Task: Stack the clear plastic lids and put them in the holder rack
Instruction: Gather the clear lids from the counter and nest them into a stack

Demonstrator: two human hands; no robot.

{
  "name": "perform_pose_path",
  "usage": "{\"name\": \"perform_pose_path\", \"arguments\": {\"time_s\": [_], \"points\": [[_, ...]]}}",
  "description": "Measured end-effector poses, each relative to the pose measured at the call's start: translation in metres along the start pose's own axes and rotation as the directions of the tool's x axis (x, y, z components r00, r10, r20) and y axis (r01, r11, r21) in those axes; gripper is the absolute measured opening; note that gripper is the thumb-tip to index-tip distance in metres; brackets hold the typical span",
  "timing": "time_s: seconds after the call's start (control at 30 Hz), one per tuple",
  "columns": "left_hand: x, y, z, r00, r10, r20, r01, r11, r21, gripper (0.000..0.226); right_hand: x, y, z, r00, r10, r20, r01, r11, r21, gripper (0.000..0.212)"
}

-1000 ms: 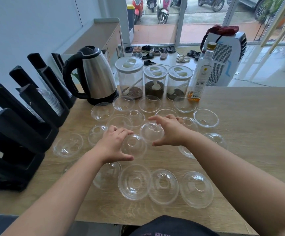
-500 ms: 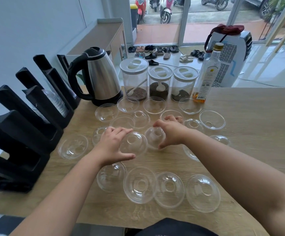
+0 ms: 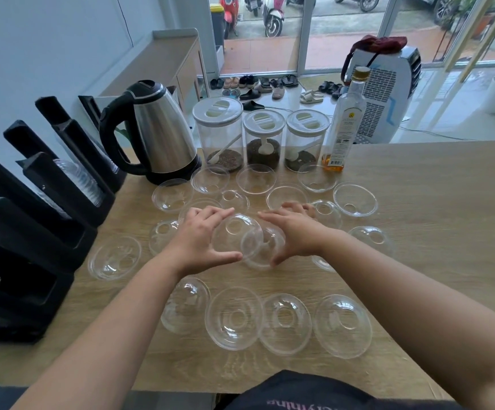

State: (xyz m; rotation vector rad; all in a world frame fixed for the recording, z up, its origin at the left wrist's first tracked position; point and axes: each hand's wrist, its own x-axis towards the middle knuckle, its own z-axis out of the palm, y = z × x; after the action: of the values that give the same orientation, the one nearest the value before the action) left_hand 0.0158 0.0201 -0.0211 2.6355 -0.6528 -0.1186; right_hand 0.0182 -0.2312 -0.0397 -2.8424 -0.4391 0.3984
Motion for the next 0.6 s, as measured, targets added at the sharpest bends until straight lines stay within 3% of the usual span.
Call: {"name": "perform_pose_path", "arguments": {"time_s": [0.17,0.37,0.6], "points": [[0.017,0.017,0.013,0.998,0.050,0.040,-0.051,0.999,0.016,0.098,-0.030,0.024,-0.024,0.991,0.111,-0.070,-0.102,0.987,0.122,0.107],[0.034,0.027,0.036,0.989,0.057,0.136,-0.076,0.987,0.145,0.099,-0.062,0.047,-0.033,0.988,0.153,0.024,-0.155,0.964,0.217,0.094],[0.035,0.026,0.046,0.985,0.018,0.172,-0.057,0.974,0.221,0.098,-0.077,0.048,-0.026,0.968,0.179,0.178,-0.171,0.983,-0.061,0.113]]}}
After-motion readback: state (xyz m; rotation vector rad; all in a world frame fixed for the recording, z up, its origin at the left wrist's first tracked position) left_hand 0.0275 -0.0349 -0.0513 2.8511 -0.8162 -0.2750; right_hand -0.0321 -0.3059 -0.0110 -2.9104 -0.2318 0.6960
